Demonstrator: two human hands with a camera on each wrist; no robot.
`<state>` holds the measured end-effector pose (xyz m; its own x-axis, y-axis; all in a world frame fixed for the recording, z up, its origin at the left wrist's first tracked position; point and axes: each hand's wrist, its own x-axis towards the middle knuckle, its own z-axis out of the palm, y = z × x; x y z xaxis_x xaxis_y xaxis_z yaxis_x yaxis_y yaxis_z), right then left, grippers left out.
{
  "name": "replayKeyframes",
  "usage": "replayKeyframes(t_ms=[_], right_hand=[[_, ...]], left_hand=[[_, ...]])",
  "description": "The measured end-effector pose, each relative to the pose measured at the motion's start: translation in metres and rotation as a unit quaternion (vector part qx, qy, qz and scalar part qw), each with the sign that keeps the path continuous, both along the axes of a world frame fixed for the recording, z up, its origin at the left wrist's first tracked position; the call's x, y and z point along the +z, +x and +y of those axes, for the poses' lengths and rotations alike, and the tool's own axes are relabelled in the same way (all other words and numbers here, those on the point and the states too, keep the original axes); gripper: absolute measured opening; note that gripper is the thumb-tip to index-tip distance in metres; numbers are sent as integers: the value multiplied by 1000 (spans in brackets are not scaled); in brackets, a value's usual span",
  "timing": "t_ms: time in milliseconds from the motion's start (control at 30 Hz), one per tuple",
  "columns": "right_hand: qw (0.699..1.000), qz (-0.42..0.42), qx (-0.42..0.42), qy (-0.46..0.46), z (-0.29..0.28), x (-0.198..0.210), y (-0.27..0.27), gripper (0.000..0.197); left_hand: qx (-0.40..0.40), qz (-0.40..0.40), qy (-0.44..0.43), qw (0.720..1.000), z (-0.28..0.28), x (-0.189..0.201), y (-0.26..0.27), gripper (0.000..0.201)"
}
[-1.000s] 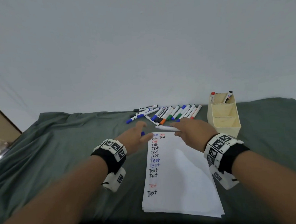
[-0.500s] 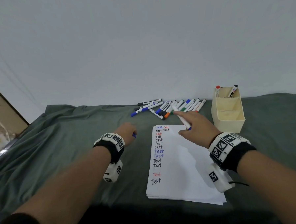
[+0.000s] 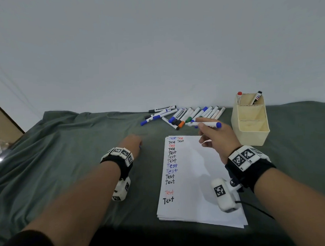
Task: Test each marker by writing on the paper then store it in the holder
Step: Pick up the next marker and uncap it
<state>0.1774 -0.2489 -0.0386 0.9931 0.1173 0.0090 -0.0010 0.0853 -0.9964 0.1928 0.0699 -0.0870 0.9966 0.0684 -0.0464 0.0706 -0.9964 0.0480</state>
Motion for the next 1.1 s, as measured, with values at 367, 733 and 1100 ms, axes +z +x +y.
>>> replayKeyframes(t_ms=[367, 733, 1100], right_hand=[[969, 161, -91, 161, 29, -22, 31, 26], [991, 53, -74, -96, 64, -56, 59, 12], [981, 9, -89, -169, 65, -74, 66, 13]], left_hand=[[8, -30, 88, 996, -6, 2, 9, 42], [-135, 202, 0, 970, -72, -14, -1, 124], [-132, 231, 7, 964, -73, -18, -3, 126]])
